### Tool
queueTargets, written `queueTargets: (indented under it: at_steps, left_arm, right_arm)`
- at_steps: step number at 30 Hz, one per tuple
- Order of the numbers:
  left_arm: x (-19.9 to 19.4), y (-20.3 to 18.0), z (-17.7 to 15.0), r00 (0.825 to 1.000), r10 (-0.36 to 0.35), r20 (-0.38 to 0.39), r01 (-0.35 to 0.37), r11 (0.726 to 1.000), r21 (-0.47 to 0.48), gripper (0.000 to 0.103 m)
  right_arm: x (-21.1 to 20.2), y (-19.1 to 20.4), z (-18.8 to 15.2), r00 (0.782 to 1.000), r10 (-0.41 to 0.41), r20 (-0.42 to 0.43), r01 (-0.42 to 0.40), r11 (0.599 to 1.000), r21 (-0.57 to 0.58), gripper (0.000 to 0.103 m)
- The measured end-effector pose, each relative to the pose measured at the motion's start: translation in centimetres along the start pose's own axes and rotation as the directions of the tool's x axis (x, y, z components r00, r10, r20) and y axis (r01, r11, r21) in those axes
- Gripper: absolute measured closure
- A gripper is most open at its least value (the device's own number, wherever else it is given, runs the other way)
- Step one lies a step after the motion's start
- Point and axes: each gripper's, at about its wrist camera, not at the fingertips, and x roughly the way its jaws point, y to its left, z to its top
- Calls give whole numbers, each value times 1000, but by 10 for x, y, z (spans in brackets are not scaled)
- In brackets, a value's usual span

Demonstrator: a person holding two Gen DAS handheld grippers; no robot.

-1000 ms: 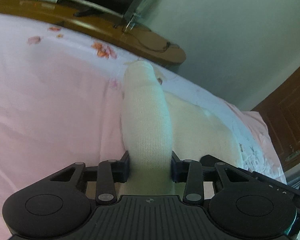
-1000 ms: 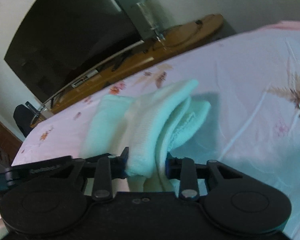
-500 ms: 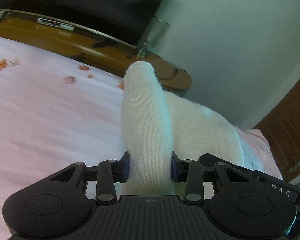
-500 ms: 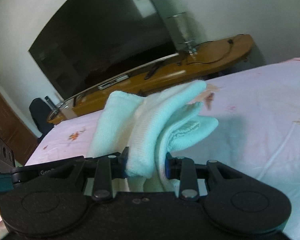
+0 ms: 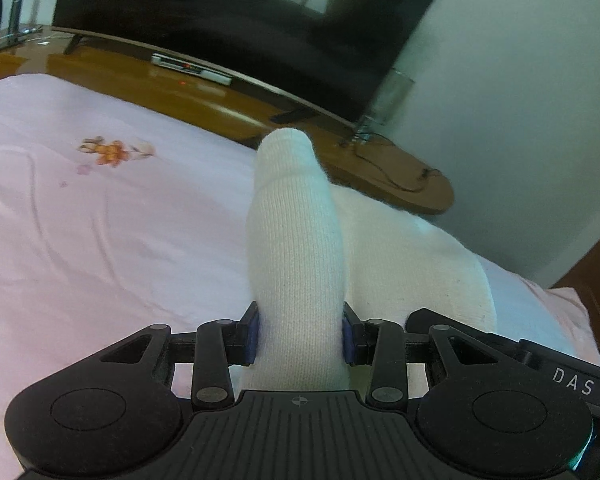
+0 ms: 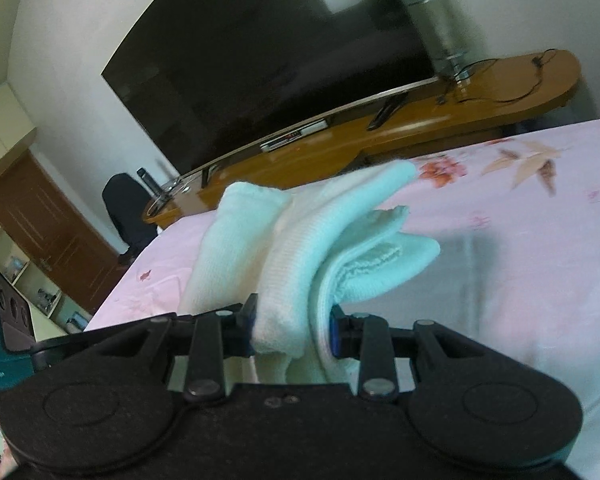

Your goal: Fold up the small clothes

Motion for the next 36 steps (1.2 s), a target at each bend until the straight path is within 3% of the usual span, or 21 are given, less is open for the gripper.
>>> queueTargets:
  at_steps: [16, 19, 21, 25, 27, 29, 34, 36]
  left_arm:
    - [47, 88, 6, 993, 102, -53, -104, 994, -35, 64]
    - [54, 97, 0, 992, 111, -55, -112, 993, -30, 57]
    - [56, 99, -1, 991, 126, -54, -127, 992, -13, 46]
    - [53, 106, 2, 989, 135, -61, -138, 990, -41, 39]
    - [44, 105, 2, 988, 145, -60, -148, 988, -36, 40]
    - [37, 103, -1, 987, 141, -71, -141, 990, -3, 40]
    - [25, 105, -10, 986, 132, -100, -131, 991, 15, 40]
    - [24, 106, -10, 986, 136, -101, -135, 991, 13, 40]
  right_arm:
    - [92, 23, -29, 996, 0, -85, -1, 1000, -12, 71]
    - [100, 20, -37, 995, -18, -97, 17, 1000, -19, 70]
    - [101, 19, -41, 994, -25, -104, 22, 999, -25, 69]
    - [103, 11, -43, 990, -27, -141, 31, 999, 25, 64]
    - [102, 3, -42, 985, -30, -171, 43, 996, 74, 47]
    - [93, -3, -45, 982, -6, -191, 27, 994, 108, 37]
    - [74, -8, -71, 964, 29, -265, -2, 995, 102, 37]
    - [66, -6, -78, 964, 26, -266, -4, 996, 84, 44]
